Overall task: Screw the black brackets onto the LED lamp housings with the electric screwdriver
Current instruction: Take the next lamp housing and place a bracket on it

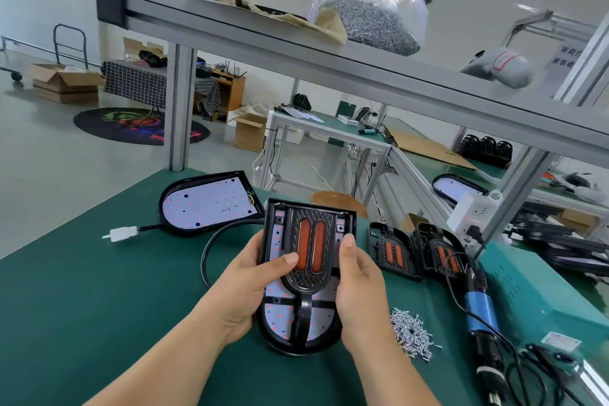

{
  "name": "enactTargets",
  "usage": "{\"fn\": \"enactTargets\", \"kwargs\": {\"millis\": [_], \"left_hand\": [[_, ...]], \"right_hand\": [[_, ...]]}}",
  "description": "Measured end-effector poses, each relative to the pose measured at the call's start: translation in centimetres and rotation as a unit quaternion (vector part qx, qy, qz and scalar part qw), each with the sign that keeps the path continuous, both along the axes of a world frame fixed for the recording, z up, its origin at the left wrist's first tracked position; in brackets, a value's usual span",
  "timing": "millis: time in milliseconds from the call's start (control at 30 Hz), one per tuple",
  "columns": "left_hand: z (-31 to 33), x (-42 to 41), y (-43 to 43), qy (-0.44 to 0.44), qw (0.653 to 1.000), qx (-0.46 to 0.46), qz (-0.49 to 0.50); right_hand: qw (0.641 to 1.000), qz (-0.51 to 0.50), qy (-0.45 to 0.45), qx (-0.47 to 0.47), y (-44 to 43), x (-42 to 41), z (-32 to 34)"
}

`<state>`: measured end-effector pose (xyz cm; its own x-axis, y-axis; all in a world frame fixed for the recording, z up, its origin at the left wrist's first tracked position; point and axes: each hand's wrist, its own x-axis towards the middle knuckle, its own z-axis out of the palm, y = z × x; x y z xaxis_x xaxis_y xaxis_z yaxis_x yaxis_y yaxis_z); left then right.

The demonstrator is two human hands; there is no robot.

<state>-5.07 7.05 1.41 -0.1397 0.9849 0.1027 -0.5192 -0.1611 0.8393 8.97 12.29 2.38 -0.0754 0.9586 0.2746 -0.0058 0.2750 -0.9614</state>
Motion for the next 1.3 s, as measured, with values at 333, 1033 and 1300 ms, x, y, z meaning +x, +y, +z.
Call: {"fn": "enactTargets", "kwargs": {"millis": [333, 1033, 1300], "left_hand": [[0.6, 0.2, -0.3, 0.095, 0.994, 0.049, 0.013], [0.7, -0.3, 0.3, -0.002, 0.996, -0.082, 0.022], [0.1, -0.3, 0.3, -0.005, 0.991, -0.133, -0.018]], "right_hand": [[0.993, -0.037, 0.006, 0.113, -0.4, 0.1, 0.0], [0.972, 0.186, -0.048, -0.138, -0.1, 1.0, -0.1], [0.955, 0.180, -0.167, -0.168, 0.3, 2.3, 1.6]]}}
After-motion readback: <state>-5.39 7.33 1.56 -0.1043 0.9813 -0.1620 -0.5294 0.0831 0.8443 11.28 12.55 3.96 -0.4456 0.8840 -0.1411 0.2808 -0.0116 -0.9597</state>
